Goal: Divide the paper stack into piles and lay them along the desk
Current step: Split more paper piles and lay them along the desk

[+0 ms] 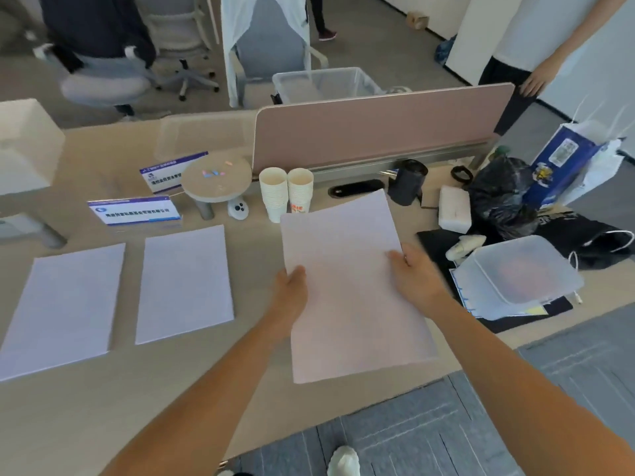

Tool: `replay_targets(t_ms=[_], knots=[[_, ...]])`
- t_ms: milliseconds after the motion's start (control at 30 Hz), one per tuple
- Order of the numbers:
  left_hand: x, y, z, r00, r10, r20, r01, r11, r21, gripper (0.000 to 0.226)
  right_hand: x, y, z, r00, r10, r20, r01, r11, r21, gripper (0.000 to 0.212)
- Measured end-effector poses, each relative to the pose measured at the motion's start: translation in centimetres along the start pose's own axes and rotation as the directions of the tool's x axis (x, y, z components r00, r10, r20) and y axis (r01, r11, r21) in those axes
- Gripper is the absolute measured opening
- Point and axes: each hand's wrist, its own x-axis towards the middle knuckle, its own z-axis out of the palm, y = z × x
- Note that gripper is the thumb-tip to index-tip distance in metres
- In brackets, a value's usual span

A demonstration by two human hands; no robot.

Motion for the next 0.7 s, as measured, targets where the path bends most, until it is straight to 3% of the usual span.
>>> replay_targets(t_ms=[67,333,500,700], knots=[[-0.1,0.3,1.4,0.998,-0.048,-0.035,0.048,0.999,-0.003,0.045,1.1,0.0,-1.0,1.000,0.009,0.016,-0.009,1.000,0.013,0.033],[2.5,1.4,4.8,0.999,0.025,0.021,-0.026,0.999,0.036,0.044,4.1,1.1,-3.7,0.999,0.046,-0.015,-0.047,0.993,-0.109,0.025],[4.9,1.9,7.6,1.000,-0.003,0.022,0.001,0.996,0.090,0.052,7.6,2.2,-4.9,0.998,0.060,-0.015,-0.061,0.994,-0.090,0.035],[11.4,1.8,13.1,0.997,-0.056,-0.050,0.061,0.993,0.105,0.038,17.0,5.9,-4.9,0.991,0.086,0.104,-0.070,0.986,-0.149,0.023]])
